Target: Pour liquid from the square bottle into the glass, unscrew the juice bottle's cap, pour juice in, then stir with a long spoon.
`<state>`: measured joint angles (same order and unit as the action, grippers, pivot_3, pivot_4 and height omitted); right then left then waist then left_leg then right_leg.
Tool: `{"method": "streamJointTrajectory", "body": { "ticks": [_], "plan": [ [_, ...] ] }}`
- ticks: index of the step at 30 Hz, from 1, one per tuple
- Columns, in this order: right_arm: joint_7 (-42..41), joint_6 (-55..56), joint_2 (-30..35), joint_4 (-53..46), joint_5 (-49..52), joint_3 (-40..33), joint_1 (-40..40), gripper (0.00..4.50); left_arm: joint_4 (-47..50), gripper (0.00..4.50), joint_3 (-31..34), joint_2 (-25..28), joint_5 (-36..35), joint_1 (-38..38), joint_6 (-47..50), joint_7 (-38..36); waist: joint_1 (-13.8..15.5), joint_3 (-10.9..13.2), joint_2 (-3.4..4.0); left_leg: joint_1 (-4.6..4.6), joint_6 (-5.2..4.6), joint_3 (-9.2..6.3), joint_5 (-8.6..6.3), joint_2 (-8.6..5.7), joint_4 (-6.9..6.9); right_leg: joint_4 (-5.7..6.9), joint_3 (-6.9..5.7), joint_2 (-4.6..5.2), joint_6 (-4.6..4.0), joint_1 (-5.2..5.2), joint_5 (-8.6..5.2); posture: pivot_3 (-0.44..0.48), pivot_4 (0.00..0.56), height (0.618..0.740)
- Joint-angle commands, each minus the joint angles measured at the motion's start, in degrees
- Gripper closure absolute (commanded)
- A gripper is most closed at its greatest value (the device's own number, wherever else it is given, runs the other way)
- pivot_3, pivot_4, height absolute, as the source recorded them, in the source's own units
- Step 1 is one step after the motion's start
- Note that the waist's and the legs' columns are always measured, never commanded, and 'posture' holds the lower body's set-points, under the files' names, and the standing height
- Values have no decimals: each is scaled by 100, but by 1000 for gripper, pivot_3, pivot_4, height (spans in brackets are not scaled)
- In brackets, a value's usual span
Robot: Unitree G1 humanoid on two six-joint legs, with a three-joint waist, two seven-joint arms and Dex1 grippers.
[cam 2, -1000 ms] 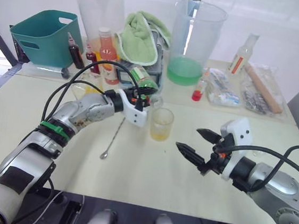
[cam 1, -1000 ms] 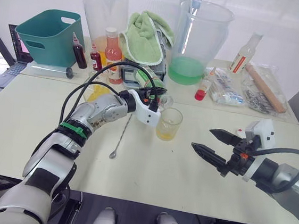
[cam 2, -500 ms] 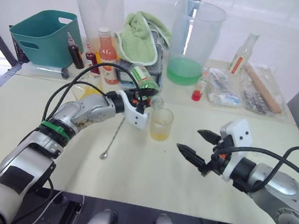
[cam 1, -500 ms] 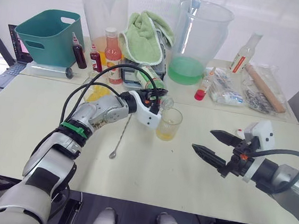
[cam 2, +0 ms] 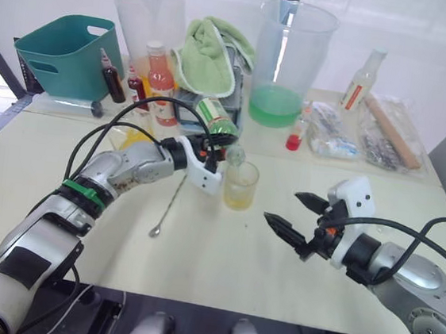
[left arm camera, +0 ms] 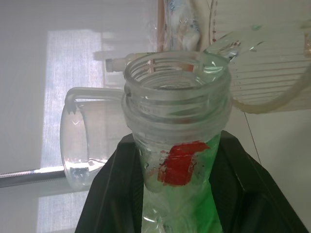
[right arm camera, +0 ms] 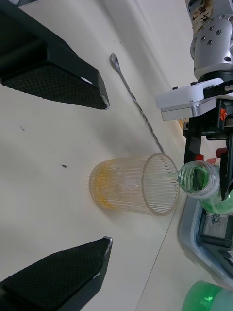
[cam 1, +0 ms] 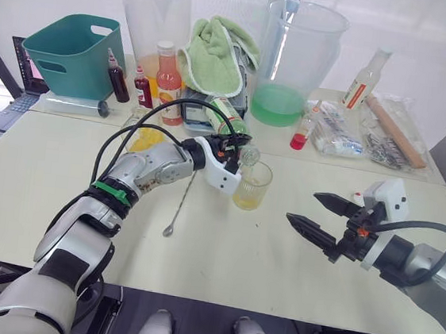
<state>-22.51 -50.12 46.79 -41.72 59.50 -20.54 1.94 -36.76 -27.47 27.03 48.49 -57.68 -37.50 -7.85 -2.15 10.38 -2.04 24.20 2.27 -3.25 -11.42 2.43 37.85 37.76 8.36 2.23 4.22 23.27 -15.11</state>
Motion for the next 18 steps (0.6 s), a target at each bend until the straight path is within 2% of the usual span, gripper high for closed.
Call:
{"method": "streamJointTrajectory", "body": {
  "ticks": [1, 11, 18],
  "plan": [
    [-23, 135, 5, -90, -4, -39, 76, 57, 311, 3044, 64, 34, 6, -266, -42, 218, -1, 0, 0, 0, 0, 0, 0, 0, 0, 0, 0, 0, 0, 0, 0, 0, 150, 727],
    [-40, 138, 2, -99, -26, -42, 49, 57, 320, 3044, 57, 56, 9, -291, -35, 233, 0, 0, 0, 0, 0, 0, 0, 0, 0, 0, 0, 0, 0, 0, 0, 0, 150, 727],
    [-43, 122, -3, -81, 3, -34, 67, 57, 262, 3044, 180, -50, -469, -272, 44, -166, 0, 0, 0, 0, 0, 0, 0, 0, 0, 0, 0, 0, 0, 0, 0, 0, 150, 727]
  ]
}}
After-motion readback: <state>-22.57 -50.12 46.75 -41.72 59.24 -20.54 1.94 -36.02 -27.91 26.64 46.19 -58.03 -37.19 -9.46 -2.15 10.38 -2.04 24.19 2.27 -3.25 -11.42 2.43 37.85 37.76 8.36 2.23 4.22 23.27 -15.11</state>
